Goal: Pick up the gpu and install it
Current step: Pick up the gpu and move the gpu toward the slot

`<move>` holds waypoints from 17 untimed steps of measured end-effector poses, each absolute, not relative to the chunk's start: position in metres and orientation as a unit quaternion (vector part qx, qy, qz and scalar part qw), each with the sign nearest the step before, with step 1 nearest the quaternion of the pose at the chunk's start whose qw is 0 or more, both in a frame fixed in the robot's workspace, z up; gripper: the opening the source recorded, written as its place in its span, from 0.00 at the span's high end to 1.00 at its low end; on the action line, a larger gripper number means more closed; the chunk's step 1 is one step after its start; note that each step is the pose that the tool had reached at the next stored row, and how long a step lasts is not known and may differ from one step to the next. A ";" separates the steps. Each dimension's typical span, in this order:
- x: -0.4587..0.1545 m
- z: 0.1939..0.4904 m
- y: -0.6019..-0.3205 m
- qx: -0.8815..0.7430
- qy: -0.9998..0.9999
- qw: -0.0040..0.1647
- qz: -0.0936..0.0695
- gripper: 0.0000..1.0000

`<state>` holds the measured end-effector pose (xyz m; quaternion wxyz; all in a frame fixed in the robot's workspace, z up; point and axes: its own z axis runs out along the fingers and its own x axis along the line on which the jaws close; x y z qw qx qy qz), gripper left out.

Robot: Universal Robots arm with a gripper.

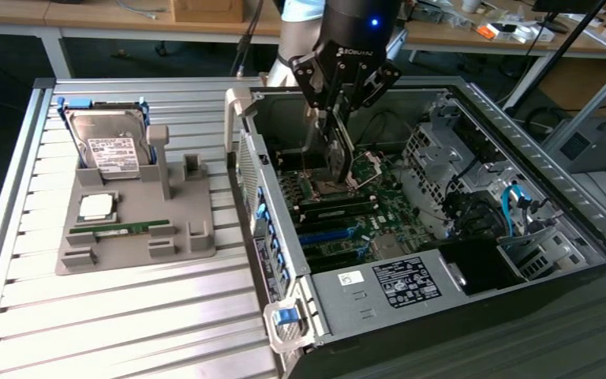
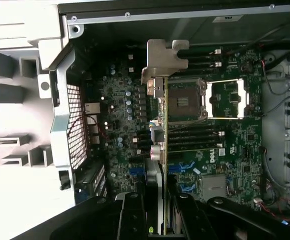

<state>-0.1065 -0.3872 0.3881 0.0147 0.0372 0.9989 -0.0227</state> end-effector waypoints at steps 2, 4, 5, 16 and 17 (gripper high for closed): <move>-0.106 0.387 -0.387 0.037 0.999 0.015 -0.023 0.73; -0.105 0.387 -0.388 0.037 0.999 0.015 -0.023 0.73; -0.105 0.387 -0.388 0.037 0.999 0.015 -0.023 0.73; -0.098 0.385 -0.388 0.037 0.999 0.015 -0.023 0.73; -0.097 0.385 -0.388 0.037 0.999 0.015 -0.024 0.73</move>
